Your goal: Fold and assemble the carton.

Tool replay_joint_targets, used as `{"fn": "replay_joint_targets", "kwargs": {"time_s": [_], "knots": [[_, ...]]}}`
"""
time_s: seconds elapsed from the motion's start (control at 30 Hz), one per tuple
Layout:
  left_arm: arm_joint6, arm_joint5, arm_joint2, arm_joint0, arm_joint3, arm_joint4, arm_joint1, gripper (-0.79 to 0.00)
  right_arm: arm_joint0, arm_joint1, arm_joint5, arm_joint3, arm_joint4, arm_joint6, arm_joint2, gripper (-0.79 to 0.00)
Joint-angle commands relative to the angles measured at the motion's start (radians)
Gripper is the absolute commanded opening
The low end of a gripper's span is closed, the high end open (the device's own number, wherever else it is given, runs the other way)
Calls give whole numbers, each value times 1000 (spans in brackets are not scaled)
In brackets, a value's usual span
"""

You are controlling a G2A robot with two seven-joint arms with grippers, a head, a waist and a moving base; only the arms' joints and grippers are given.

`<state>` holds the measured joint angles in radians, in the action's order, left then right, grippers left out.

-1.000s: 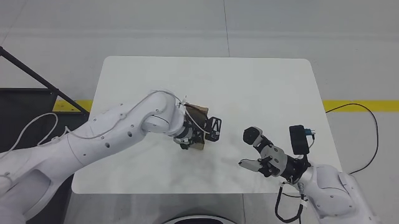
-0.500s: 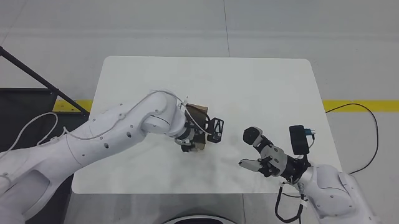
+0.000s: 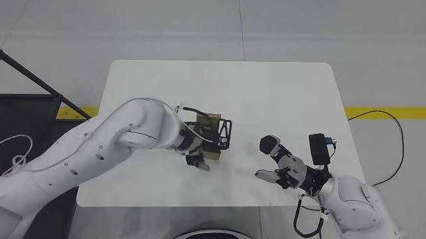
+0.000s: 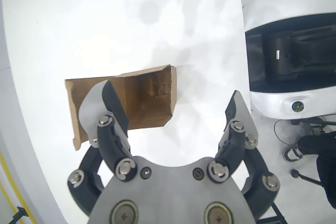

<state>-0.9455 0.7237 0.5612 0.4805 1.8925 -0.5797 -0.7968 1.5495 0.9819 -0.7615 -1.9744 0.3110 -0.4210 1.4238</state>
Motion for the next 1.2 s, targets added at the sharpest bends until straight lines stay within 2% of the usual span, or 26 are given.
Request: {"fn": "replay_joint_targets", "kwargs": {"time_s": [0.0, 0.2, 0.33, 0.7, 0.8, 0.97, 1.17], "knots": [[75, 8, 83, 78, 40, -19, 41, 0, 0, 1, 11, -4, 4, 6, -1, 0], [312, -5, 321, 353, 137, -155, 144, 0, 5, 3, 22, -18, 31, 21, -10, 0], [467, 41, 449, 541, 158, -244, 193, 0, 7, 4, 30, -25, 51, 30, -14, 0], [467, 41, 449, 541, 158, -244, 193, 0, 7, 5, 36, -27, 54, 33, -17, 0], [536, 21, 464, 548, 117, -203, 189, 0, 7, 5, 45, -27, 66, 33, -16, 0], [691, 55, 497, 574, 5, -182, 182, 0, -1, 14, 123, -34, 268, 94, -44, 0], [877, 80, 533, 649, -91, -209, 178, 0, -42, 38, 250, 17, 572, 290, -145, 0]]}}
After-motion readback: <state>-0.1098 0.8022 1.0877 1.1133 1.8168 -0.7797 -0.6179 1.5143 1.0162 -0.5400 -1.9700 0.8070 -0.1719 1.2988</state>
